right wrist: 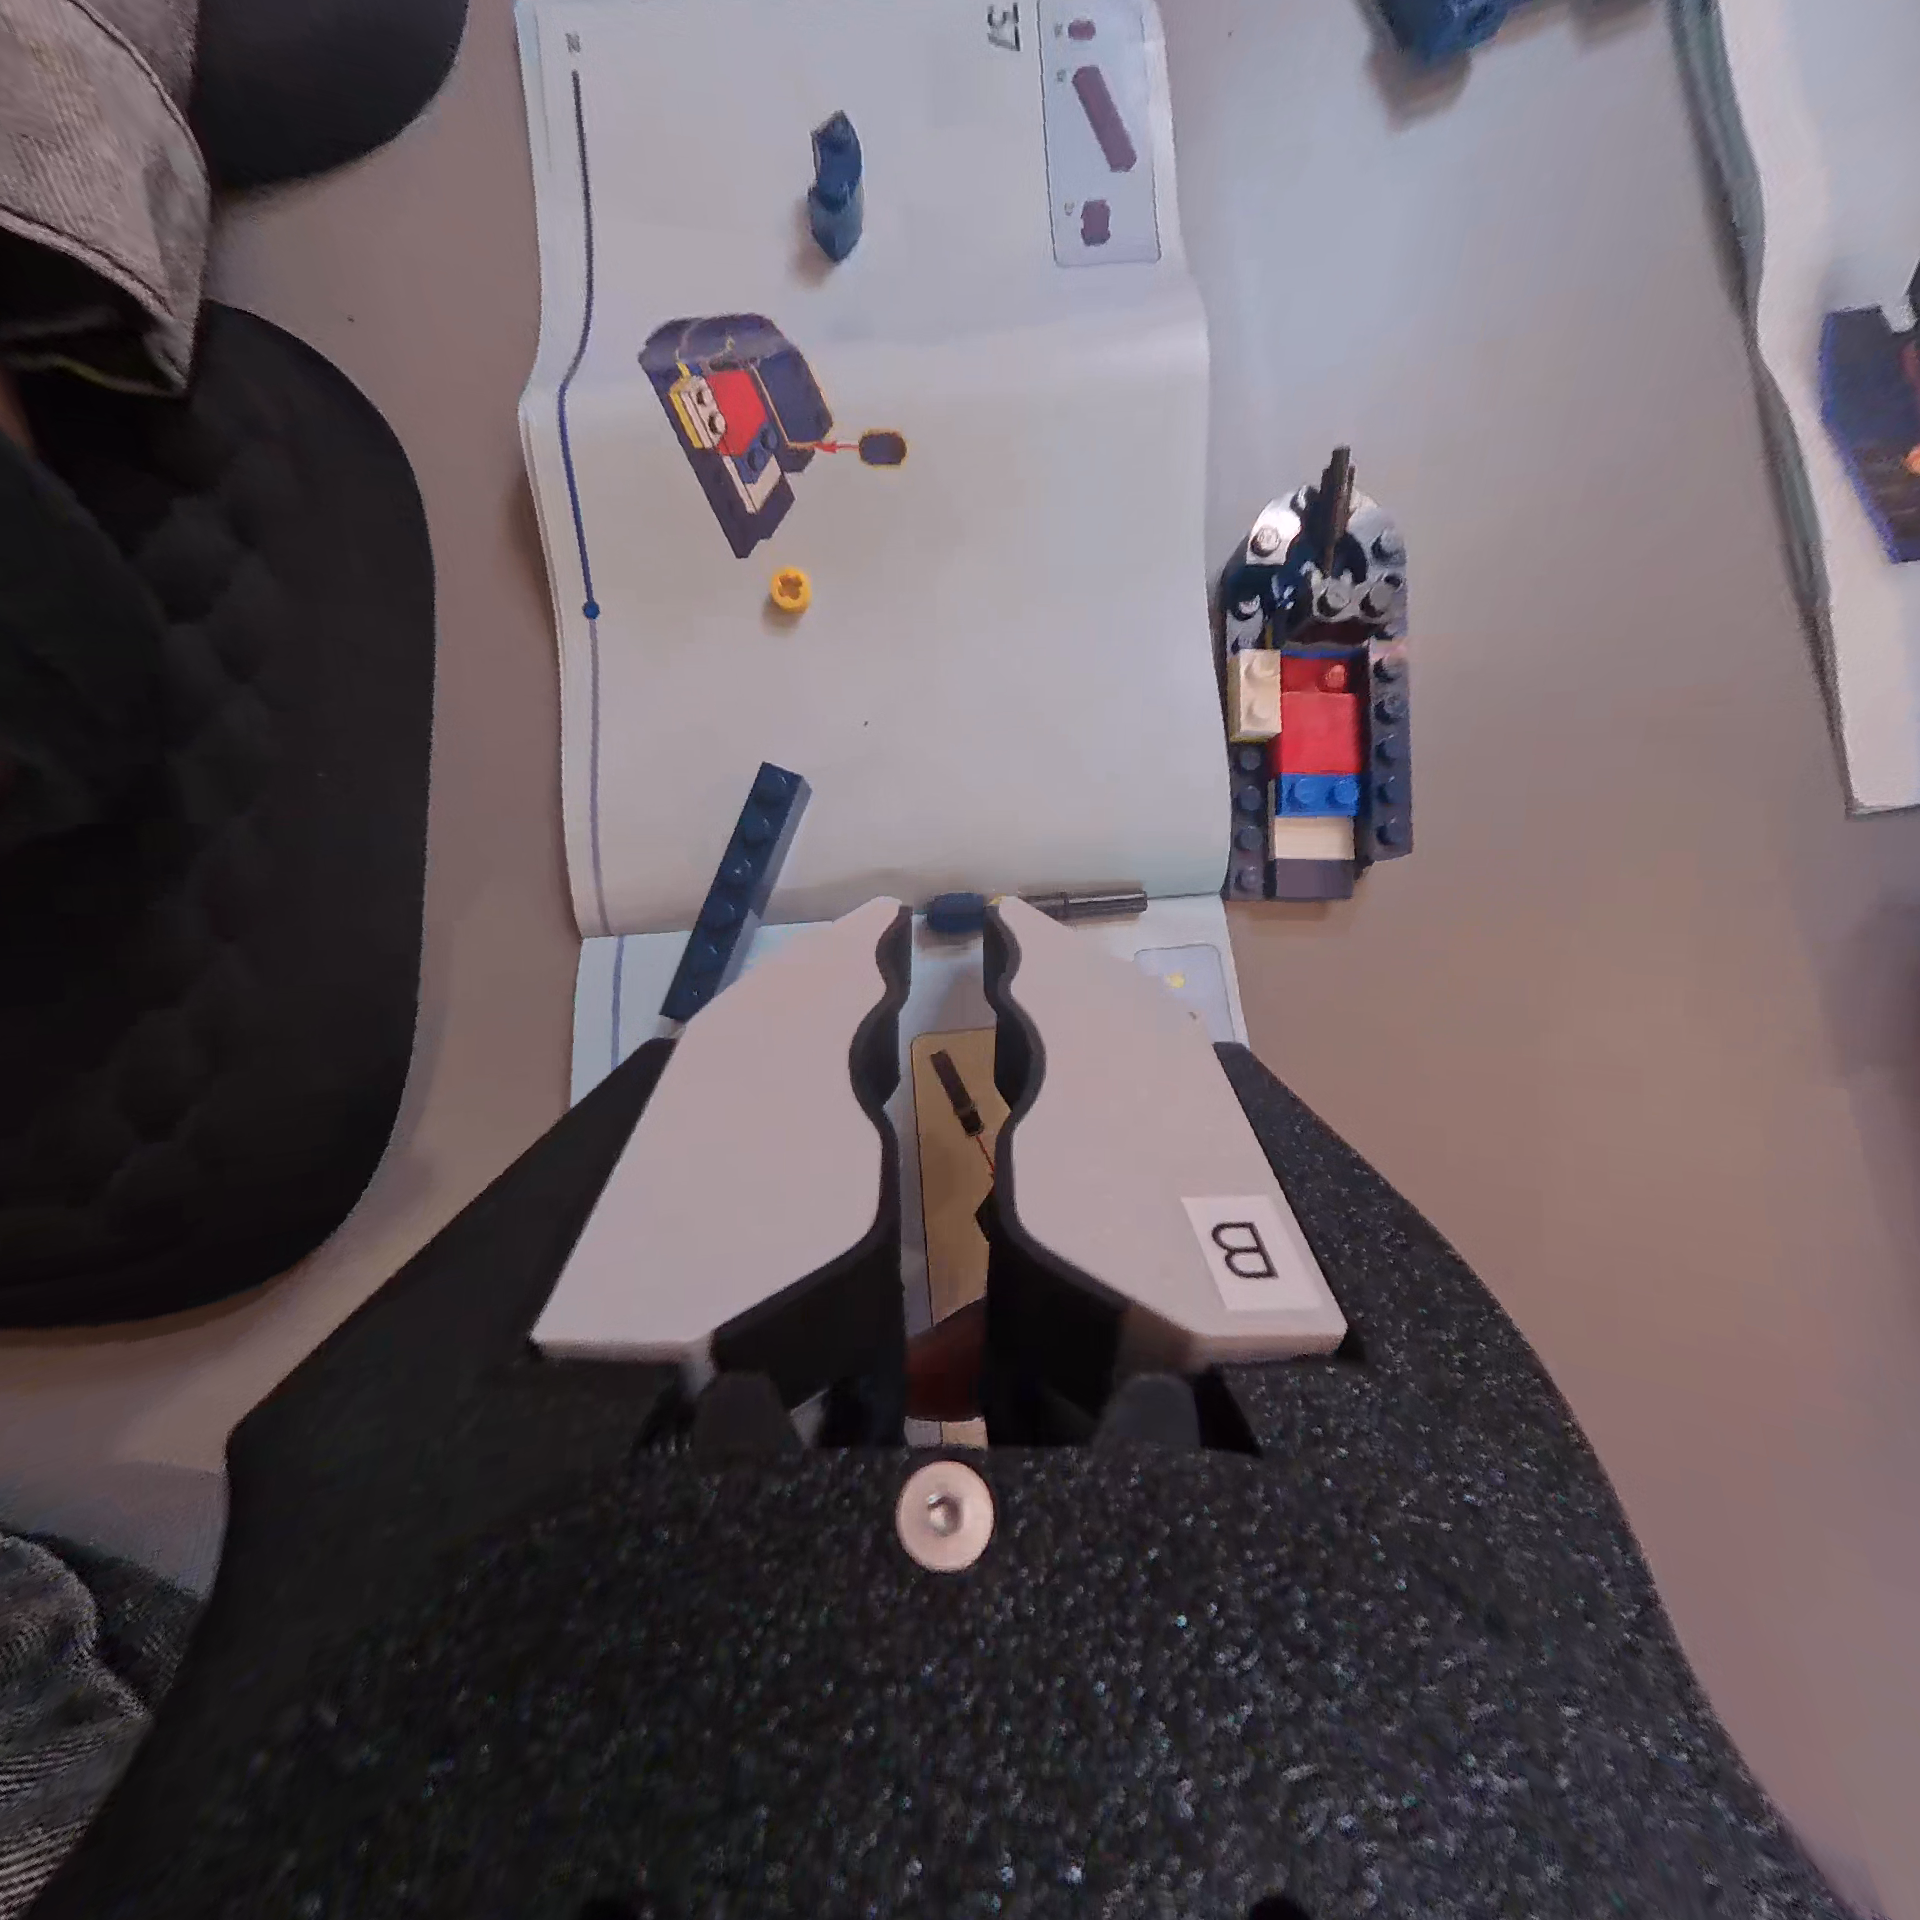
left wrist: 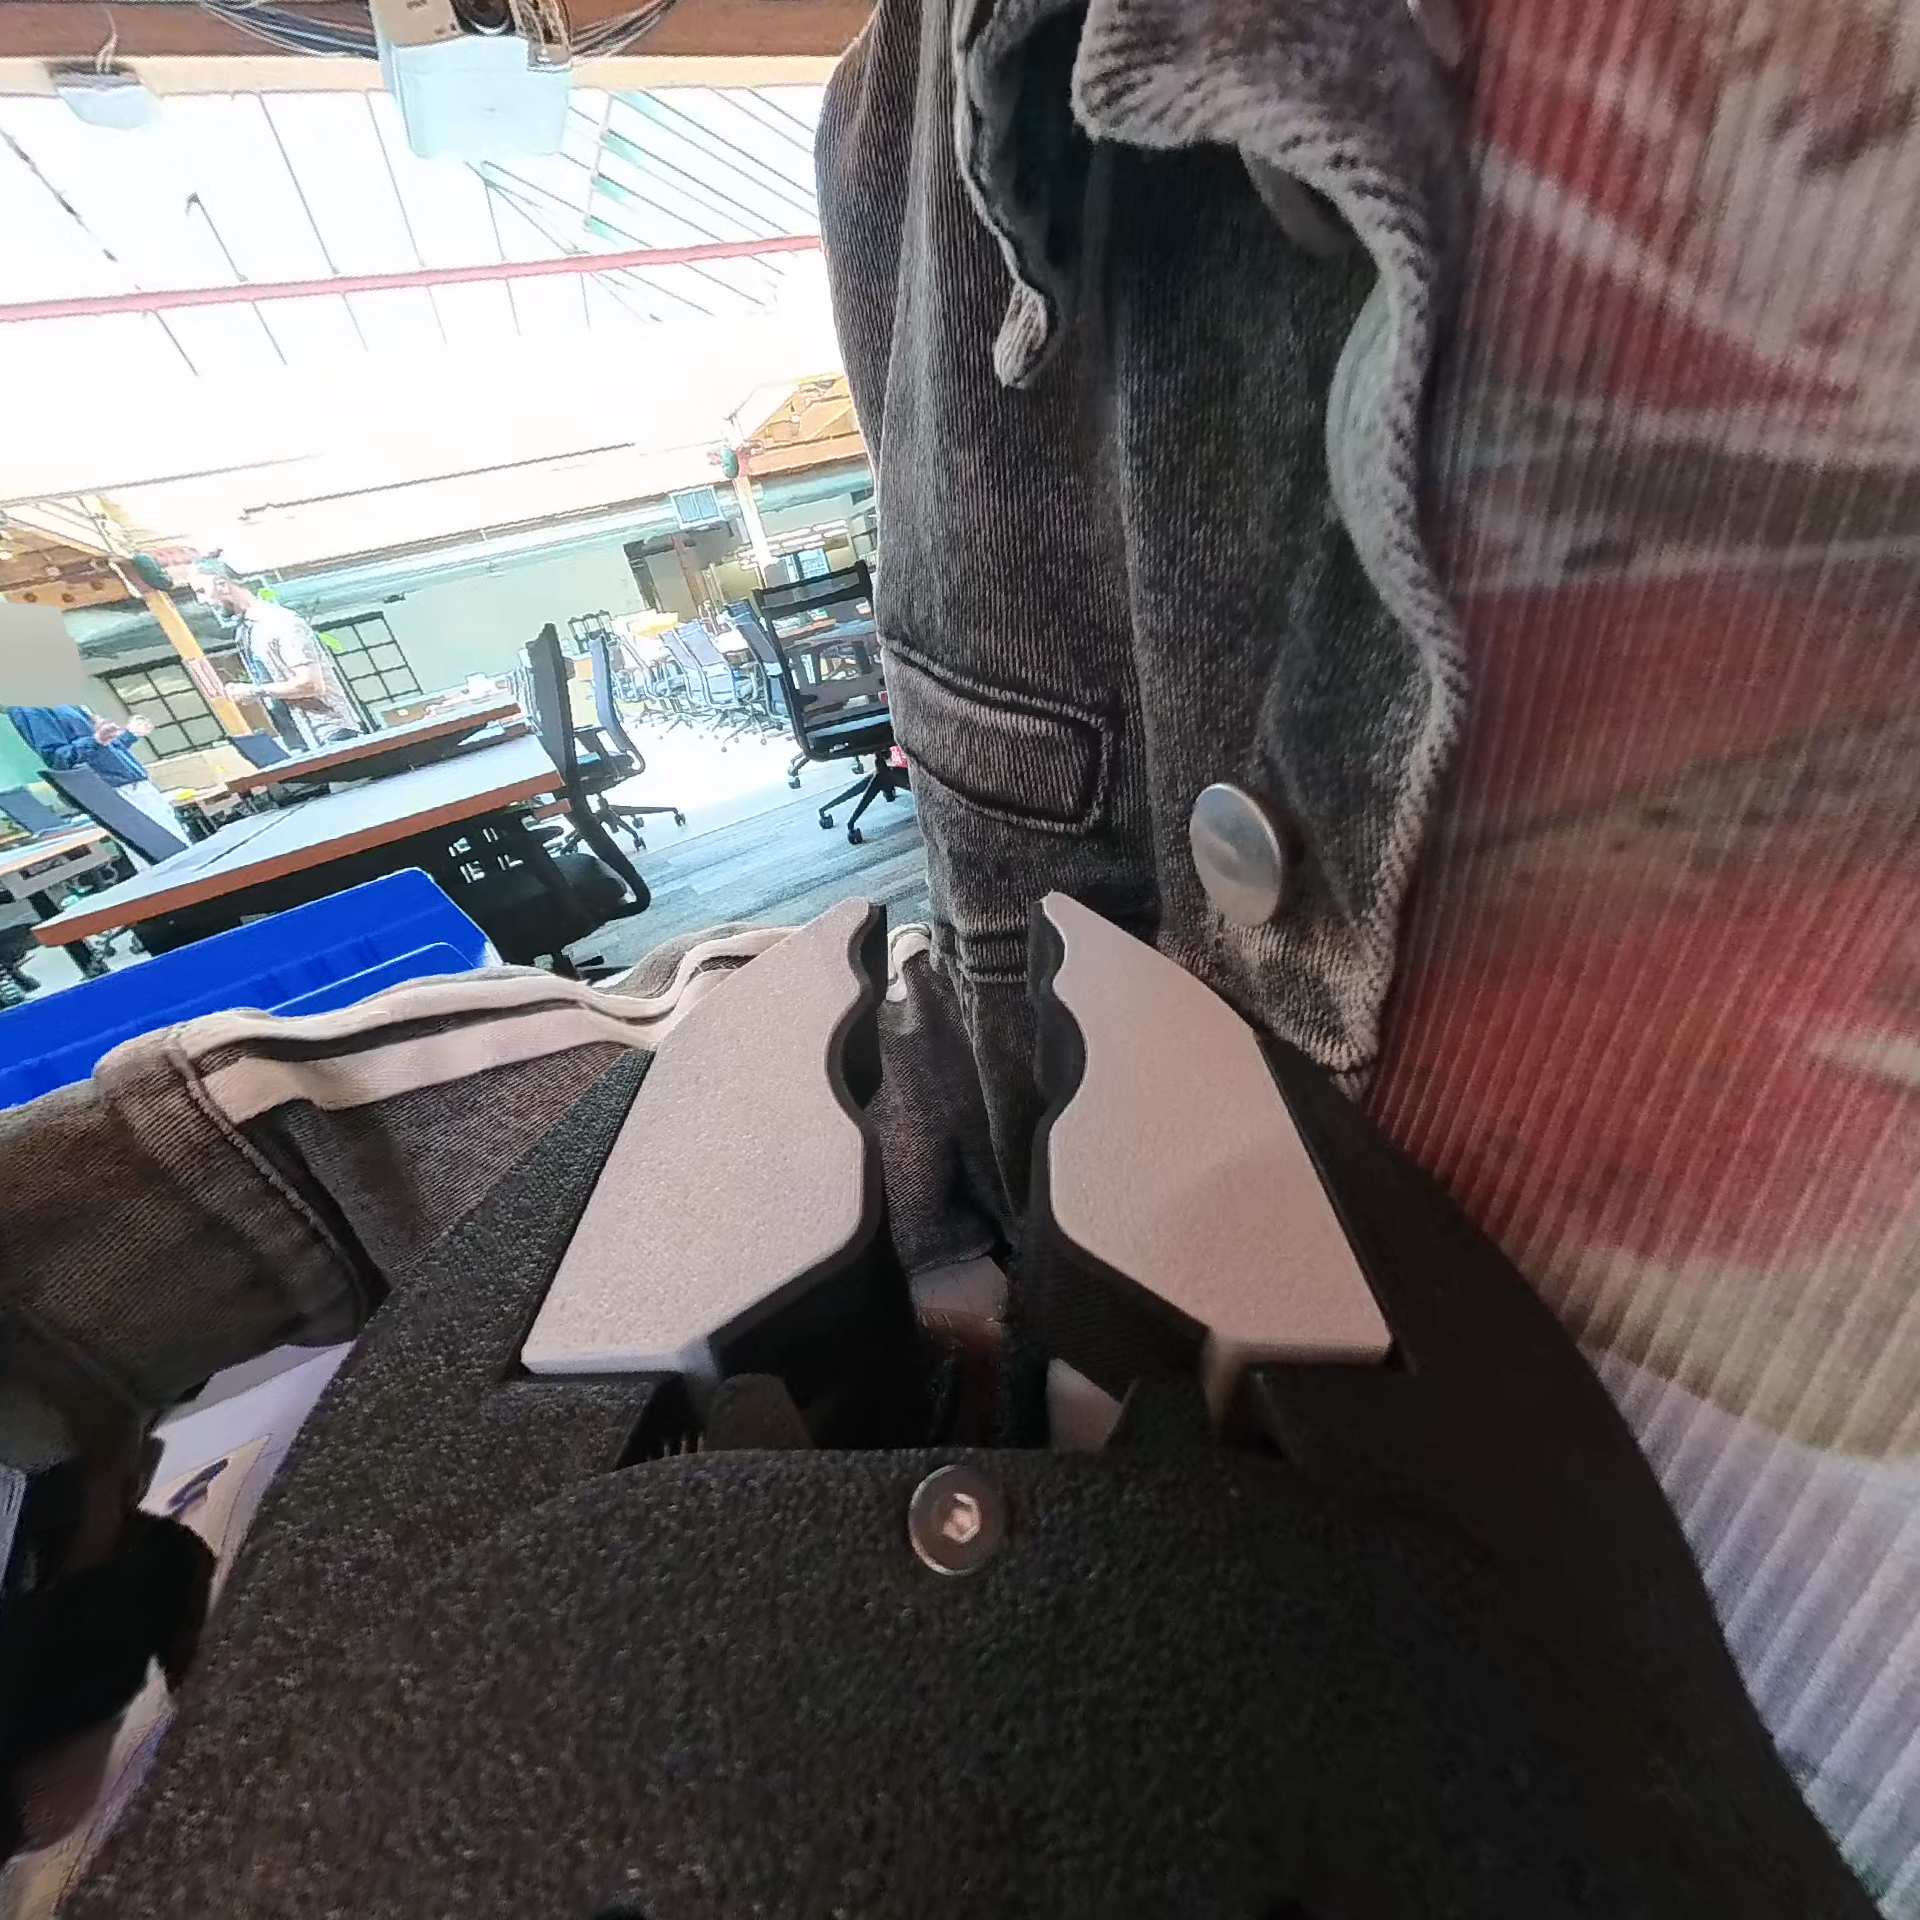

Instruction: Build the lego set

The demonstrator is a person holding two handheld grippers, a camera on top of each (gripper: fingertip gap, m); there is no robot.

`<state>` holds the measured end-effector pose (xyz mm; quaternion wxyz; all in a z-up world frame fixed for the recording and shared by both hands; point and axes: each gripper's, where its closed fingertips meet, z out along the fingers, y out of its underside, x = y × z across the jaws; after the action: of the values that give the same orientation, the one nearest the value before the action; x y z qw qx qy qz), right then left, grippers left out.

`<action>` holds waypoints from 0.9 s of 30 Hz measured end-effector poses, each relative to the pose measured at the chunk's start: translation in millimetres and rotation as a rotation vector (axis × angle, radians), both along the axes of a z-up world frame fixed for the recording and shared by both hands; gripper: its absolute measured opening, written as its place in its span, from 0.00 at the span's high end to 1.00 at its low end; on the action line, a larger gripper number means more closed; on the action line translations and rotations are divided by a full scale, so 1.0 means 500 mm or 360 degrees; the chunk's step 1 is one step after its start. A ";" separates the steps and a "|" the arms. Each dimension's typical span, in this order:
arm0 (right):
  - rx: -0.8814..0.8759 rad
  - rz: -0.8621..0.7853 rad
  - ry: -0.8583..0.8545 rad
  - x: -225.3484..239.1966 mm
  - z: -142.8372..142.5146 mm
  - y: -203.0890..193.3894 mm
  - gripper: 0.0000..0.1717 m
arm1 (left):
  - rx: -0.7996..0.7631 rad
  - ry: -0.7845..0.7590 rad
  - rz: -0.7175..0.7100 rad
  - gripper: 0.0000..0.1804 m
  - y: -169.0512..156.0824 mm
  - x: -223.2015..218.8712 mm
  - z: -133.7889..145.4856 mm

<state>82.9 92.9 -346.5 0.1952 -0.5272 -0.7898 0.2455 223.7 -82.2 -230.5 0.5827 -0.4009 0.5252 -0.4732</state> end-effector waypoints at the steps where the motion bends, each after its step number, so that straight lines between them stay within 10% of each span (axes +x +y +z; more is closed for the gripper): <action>1: -0.0001 0.0000 -0.0037 0.002 -0.007 -0.001 0.92 | 0.0001 0.0000 0.0000 0.86 0.000 0.000 0.000; 27: -0.0069 0.0074 0.0129 0.006 -0.009 0.009 0.91 | 0.0007 -0.0005 0.0007 0.86 0.003 0.000 -0.001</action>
<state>85.8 97.2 -351.2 0.2097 -0.5025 -0.7877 0.2882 223.9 -80.7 -230.9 0.5854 -0.4000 0.5244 -0.4714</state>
